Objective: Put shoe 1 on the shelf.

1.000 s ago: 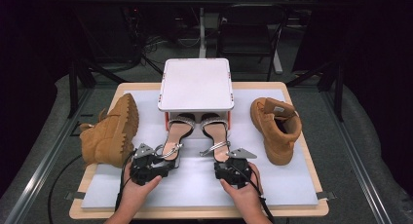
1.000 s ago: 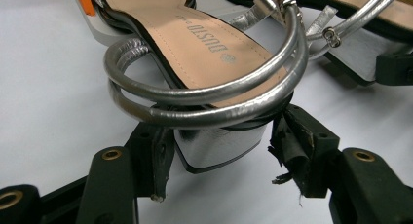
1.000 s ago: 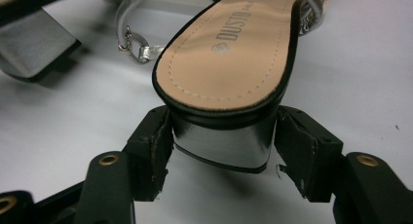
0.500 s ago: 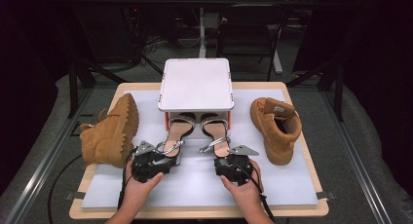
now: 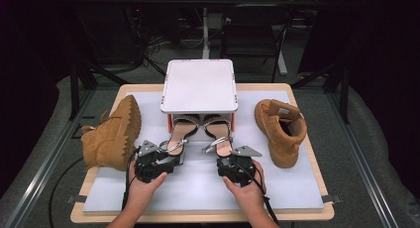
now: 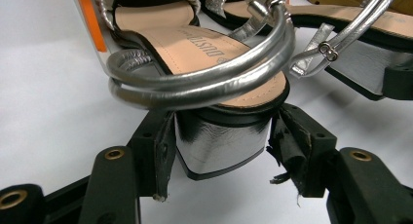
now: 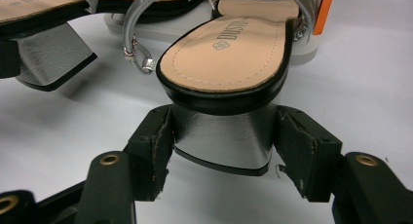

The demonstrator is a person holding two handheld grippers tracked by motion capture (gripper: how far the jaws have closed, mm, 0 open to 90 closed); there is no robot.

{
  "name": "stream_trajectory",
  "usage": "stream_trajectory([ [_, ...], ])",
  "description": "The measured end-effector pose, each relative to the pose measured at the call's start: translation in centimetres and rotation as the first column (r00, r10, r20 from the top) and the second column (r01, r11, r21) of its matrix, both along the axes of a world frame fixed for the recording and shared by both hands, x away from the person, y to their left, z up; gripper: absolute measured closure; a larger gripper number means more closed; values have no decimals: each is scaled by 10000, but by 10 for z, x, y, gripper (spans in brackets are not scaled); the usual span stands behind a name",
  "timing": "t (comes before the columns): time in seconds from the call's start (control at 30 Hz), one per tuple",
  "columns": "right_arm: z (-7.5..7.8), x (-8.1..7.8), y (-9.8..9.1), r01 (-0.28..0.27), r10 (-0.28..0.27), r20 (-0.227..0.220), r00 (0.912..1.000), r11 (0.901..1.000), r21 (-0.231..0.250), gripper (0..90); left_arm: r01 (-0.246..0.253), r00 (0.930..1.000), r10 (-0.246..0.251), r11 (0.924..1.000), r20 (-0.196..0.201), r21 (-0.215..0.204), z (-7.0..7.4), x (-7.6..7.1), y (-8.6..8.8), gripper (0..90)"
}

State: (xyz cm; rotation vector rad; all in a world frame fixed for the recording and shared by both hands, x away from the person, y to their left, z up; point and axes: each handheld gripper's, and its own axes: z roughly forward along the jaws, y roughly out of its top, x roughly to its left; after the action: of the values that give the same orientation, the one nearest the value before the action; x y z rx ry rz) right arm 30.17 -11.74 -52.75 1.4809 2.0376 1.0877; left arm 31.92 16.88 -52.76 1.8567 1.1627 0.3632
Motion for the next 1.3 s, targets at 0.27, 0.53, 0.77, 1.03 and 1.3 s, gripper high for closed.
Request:
stream_trajectory([
  [0.27, 1, 2, 1, 3, -7, 257, 9997, 9999, 125, 398, -31, 9998, 33, 10000, 220, -81, -1, 3, -2, 436],
  [0.53, 0, 7, 5, 51, -56, 380, 9993, 9999, 129, 399, -160, 9997, 163, 9998, 208, -156, -3, 9, -7, 436],
  [0.77, -1, 13, 8, 119, -126, 393, 9991, 9998, 184, 399, -292, 9993, 293, 9996, 227, -62, -3, 18, -13, 436],
  [1.03, -3, 27, 14, 283, -292, 406, 9988, 9994, 211, 400, -552, 9981, 554, 9984, 270, -82, -1, 29, -19, 440],
  [1.3, -9, 40, 21, 513, -518, 387, 9979, 9986, 128, 400, -659, 9975, 653, 9976, 259, 225, -6, 35, -23, 444],
])
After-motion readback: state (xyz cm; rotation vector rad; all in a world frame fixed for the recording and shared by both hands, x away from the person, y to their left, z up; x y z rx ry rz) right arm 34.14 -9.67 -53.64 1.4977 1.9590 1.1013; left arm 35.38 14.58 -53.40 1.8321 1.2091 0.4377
